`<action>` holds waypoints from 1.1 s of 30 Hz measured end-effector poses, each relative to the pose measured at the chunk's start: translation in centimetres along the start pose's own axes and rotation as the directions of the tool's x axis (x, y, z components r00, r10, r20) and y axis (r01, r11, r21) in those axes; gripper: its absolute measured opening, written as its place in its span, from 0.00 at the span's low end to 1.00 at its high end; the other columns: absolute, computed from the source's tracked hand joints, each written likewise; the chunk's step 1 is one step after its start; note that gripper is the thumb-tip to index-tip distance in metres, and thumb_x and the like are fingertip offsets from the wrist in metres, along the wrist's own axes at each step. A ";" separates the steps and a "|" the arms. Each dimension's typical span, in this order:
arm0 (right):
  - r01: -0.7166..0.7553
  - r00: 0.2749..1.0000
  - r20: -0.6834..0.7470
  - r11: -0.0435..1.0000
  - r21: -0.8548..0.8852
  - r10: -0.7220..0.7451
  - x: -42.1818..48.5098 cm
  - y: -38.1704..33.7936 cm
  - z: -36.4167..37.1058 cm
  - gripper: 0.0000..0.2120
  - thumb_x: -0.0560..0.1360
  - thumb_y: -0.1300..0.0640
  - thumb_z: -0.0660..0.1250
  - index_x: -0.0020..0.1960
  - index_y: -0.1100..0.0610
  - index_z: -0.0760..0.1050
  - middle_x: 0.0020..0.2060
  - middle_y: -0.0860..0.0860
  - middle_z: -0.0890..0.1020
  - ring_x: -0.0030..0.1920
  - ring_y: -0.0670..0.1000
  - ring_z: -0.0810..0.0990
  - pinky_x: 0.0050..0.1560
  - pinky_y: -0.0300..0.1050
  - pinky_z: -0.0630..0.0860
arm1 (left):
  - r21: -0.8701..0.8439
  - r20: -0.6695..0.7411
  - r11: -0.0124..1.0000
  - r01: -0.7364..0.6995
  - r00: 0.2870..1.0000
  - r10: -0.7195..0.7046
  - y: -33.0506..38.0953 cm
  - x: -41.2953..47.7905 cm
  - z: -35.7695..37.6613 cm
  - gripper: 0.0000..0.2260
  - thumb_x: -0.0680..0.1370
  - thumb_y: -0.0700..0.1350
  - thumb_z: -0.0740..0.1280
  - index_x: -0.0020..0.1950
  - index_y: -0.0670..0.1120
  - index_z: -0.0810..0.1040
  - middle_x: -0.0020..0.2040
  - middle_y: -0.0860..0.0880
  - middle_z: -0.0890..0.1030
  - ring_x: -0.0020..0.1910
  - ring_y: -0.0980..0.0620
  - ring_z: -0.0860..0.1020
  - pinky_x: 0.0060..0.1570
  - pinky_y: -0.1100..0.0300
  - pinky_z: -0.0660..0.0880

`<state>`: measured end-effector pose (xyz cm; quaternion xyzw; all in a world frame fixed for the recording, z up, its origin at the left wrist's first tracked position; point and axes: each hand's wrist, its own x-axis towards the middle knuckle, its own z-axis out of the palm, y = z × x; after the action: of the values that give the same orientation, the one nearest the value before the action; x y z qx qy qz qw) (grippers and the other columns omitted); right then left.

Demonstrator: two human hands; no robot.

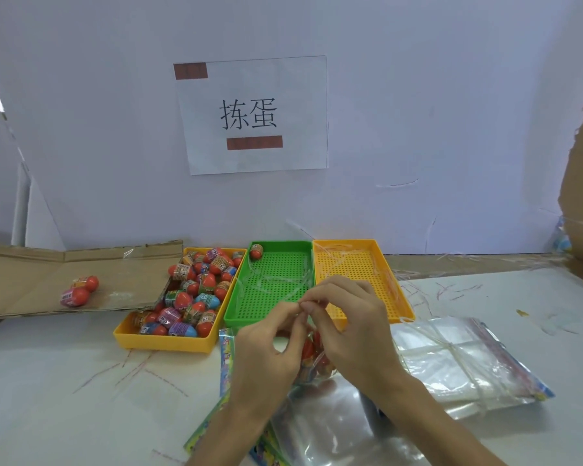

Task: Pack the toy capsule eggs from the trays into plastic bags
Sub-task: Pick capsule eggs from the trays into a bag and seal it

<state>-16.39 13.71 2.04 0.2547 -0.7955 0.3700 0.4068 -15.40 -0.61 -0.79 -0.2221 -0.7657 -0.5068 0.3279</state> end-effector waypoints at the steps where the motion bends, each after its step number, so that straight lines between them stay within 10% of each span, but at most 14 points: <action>1: -0.005 1.000 0.005 1.000 -0.006 0.005 0.0 0.1 0.0 0.04 0.75 0.62 0.72 0.43 0.53 0.80 0.40 0.41 0.81 0.43 0.43 0.79 0.52 0.47 0.71 | 0.006 0.004 1.000 -0.008 1.000 0.008 0.0 -0.1 0.0 0.05 0.81 0.50 0.65 0.54 0.57 0.80 0.42 0.59 0.84 0.40 0.60 0.84 0.38 0.58 0.80; 33: 0.047 0.988 0.152 0.998 -0.049 -0.039 0.1 -0.4 -0.5 0.02 0.76 0.56 0.64 0.45 0.53 0.74 0.39 0.41 0.78 0.45 0.33 0.67 0.53 0.33 0.65 | 0.108 0.066 0.988 -0.113 0.992 0.106 -0.1 0.0 -0.5 0.06 0.82 0.47 0.64 0.50 0.49 0.80 0.38 0.53 0.81 0.35 0.53 0.80 0.33 0.50 0.77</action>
<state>-15.95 13.82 2.49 0.2880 -0.8278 0.3198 0.3600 -15.33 -1.07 -0.74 -0.2604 -0.7889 -0.4375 0.3440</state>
